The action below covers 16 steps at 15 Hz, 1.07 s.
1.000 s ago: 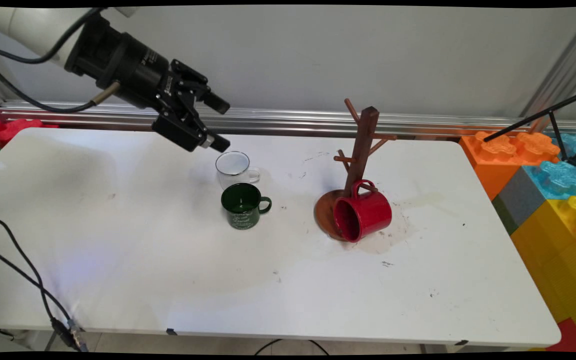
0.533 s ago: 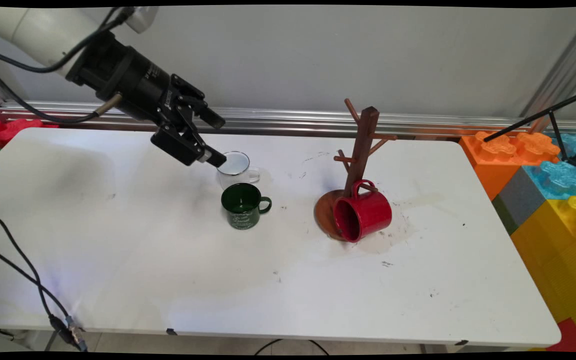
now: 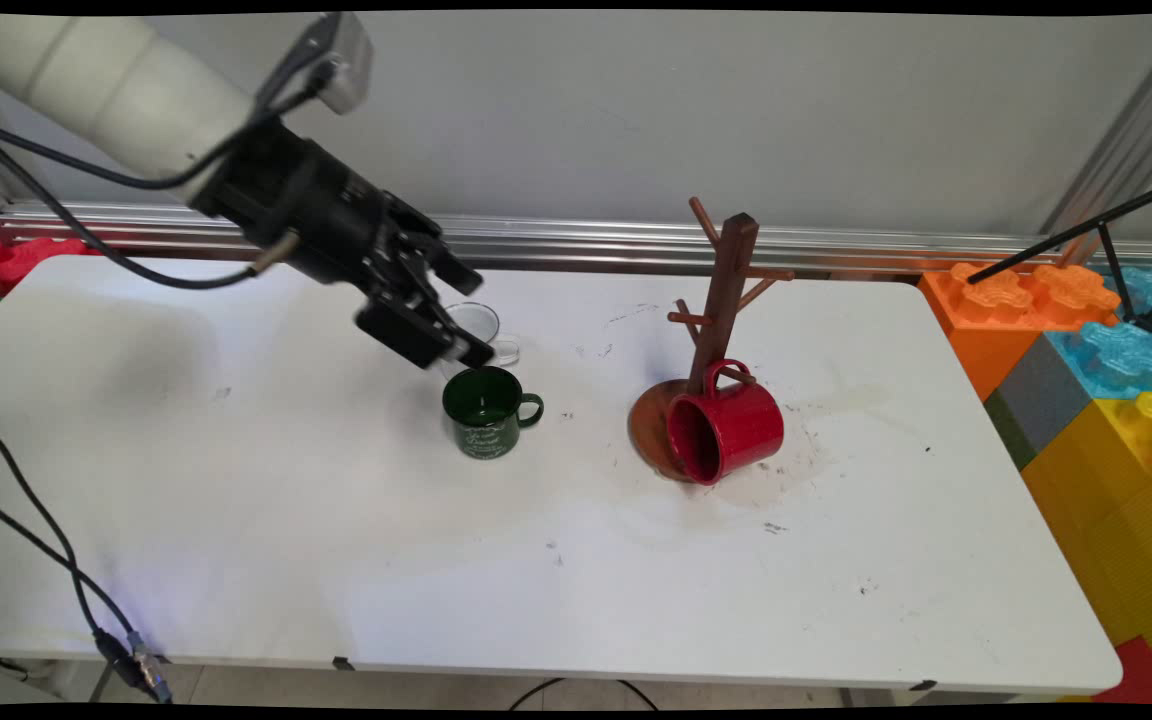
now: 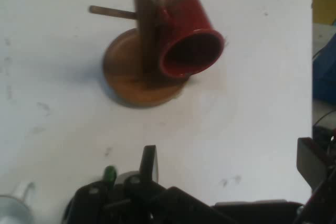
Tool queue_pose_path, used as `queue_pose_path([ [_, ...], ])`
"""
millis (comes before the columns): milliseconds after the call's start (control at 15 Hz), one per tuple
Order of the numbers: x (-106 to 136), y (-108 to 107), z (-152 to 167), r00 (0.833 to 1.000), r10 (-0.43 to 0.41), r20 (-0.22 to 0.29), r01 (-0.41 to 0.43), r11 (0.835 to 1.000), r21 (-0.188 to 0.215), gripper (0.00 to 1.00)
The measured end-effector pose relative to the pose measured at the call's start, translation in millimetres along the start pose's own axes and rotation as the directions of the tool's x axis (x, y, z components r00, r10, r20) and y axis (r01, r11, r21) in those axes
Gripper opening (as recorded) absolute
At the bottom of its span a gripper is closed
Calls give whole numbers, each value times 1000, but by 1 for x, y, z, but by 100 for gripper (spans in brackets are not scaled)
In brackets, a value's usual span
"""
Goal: Pick up the red mug from the rack
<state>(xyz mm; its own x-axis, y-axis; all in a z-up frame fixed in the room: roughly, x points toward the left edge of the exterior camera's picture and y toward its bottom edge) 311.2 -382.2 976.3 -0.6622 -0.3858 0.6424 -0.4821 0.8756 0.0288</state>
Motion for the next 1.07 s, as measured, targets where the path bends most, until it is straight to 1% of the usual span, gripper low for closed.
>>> queue_pose_path([
  [267, 11, 20, 40, 999, -49, -11, 49, 999, -8, 100],
  [533, 16, 33, 82, 996, -89, -14, 89, 996, -2, 100],
  [867, 19, 39, 134, 992, -127, -26, 128, 992, 5, 100],
  [1067, 19, 40, 156, 990, -138, -31, 138, 990, 7, 100],
])
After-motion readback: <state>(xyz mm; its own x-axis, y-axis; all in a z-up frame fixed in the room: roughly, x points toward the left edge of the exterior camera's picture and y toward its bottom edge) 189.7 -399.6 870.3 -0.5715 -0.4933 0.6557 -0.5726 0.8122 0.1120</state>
